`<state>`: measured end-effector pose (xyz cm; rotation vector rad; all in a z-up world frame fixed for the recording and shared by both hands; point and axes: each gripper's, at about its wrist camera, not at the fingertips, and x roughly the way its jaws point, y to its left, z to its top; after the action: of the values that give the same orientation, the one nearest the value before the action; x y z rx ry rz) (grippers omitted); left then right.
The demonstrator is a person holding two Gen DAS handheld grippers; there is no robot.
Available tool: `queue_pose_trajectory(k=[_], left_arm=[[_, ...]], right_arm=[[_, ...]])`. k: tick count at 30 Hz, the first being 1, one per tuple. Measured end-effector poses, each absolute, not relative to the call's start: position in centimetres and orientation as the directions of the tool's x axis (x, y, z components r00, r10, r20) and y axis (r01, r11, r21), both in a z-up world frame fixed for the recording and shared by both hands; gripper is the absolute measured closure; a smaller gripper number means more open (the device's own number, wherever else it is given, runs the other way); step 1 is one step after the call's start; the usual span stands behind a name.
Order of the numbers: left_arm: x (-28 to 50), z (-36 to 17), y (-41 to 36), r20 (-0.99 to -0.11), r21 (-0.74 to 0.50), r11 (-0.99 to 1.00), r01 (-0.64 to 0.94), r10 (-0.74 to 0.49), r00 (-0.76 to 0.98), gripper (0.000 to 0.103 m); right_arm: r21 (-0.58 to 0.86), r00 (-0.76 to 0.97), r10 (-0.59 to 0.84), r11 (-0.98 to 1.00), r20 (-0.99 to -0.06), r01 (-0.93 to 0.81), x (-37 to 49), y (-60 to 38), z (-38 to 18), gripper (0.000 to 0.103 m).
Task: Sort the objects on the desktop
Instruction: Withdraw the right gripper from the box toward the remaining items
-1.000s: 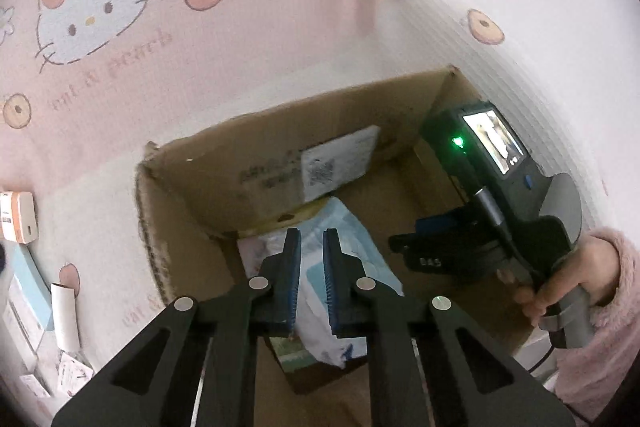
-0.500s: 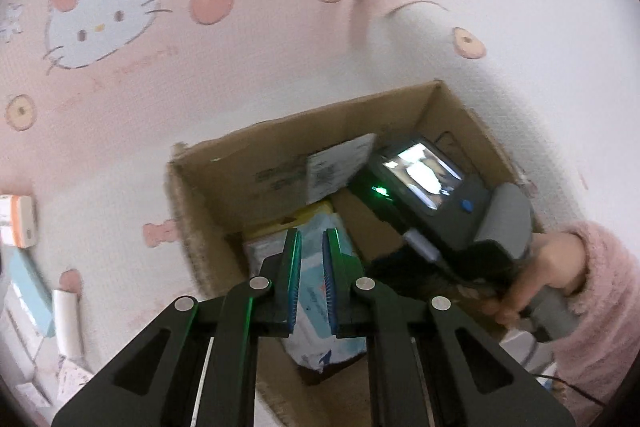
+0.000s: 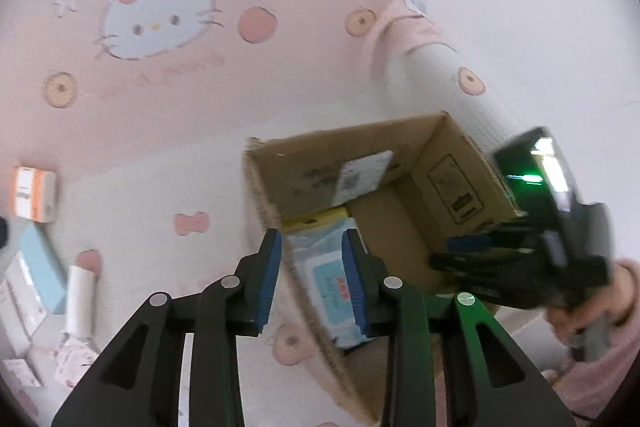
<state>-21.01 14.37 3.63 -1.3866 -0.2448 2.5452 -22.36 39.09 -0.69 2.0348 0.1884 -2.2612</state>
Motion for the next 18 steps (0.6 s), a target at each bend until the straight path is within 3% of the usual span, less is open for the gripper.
queue_pose_trajectory(k=[4, 8, 11, 18], left_arm=[[-19.0, 4.3, 11.9, -0.792, -0.277, -0.955, -0.108, 0.291, -0.537, 0.059], [-16.4, 4.6, 8.9, -0.773, -0.354, -0.931, -0.095, 0.348, -0.530, 0.058], [-14.1, 4.6, 6.1, -0.757, -0.375, -0.925, -0.053, 0.339, -0.559, 0.050], [-8.8, 5.7, 0.7, -0.722, -0.333, -0.943, 0.026, 0.237, -0.650, 0.049]], right_arm=[[-0.041, -0.176, 0.011, -0.985, -0.984, 0.167, -19.2, 34.8, 1.4, 0.076], [-0.032, -0.280, -0.028, -0.977, -0.959, 0.209, -15.8, 30.3, 3.6, 0.058], [-0.045, -0.341, -0.046, -0.967, -0.939, 0.252, -13.8, 26.8, 4.9, 0.057], [-0.037, -0.364, -0.094, -0.941, -0.926, 0.336, -10.7, 20.4, 5.3, 0.056]])
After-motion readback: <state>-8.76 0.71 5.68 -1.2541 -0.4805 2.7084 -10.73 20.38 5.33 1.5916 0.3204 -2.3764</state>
